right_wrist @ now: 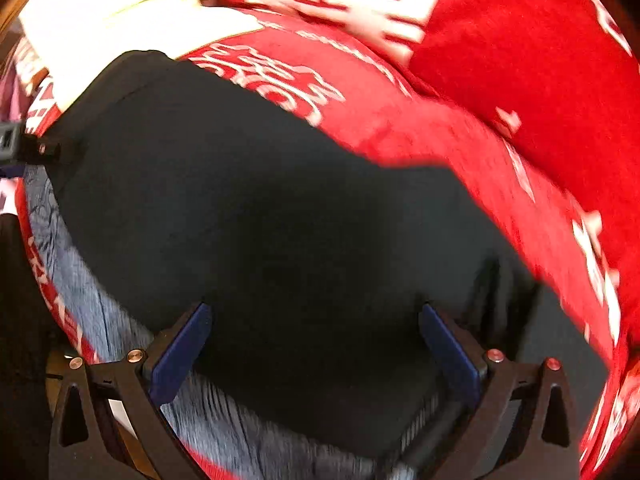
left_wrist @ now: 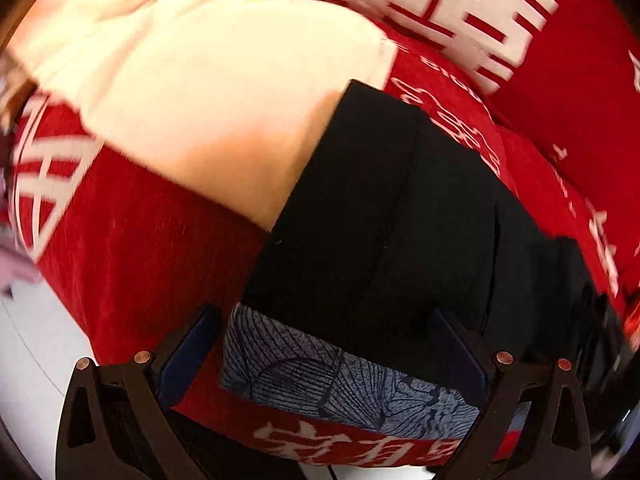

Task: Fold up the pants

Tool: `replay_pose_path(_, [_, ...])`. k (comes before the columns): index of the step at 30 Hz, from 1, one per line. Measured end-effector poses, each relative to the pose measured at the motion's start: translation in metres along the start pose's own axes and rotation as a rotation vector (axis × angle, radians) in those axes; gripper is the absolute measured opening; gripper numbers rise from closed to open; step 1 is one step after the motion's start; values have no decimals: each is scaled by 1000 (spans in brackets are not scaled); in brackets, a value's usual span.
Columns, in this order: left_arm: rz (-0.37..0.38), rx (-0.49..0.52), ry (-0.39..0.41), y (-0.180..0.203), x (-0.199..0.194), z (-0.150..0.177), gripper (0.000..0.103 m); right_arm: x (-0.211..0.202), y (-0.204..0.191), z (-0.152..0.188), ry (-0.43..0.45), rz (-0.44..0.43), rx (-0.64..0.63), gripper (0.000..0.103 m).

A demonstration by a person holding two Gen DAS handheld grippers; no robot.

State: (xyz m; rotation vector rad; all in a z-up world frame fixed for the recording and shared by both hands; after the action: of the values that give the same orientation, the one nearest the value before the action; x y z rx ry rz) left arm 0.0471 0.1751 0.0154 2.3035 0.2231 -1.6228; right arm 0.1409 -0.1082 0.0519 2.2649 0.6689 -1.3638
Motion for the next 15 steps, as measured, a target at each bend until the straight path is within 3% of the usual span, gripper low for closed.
replay_pose_path(4, [19, 41, -3, 5, 2, -10, 103, 7, -1, -35, 35, -107, -58, 103])
replay_pose_path(7, [96, 90, -23, 8, 1, -14, 103, 7, -9, -64, 44, -241, -93, 103])
replay_pose_path(9, [115, 150, -23, 13, 3, -16, 103, 10, -22, -83, 56, -284, -161, 103])
replay_pose_path(15, [138, 250, -16, 17, 2, -19, 103, 51, -58, -118, -47, -406, -346, 103])
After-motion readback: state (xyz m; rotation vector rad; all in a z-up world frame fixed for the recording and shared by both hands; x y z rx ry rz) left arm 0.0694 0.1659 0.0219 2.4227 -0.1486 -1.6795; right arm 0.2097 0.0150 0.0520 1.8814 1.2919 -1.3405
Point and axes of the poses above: each gripper's, at about its wrist camera, not at the fingertips, and x roughly the way its jaws point, y to its right, z to its underside, the point moved 1 cm from there along x, roughly the way its jaws point, and after that the axes turned 4 degrees about -z, right-handed, at the moved point
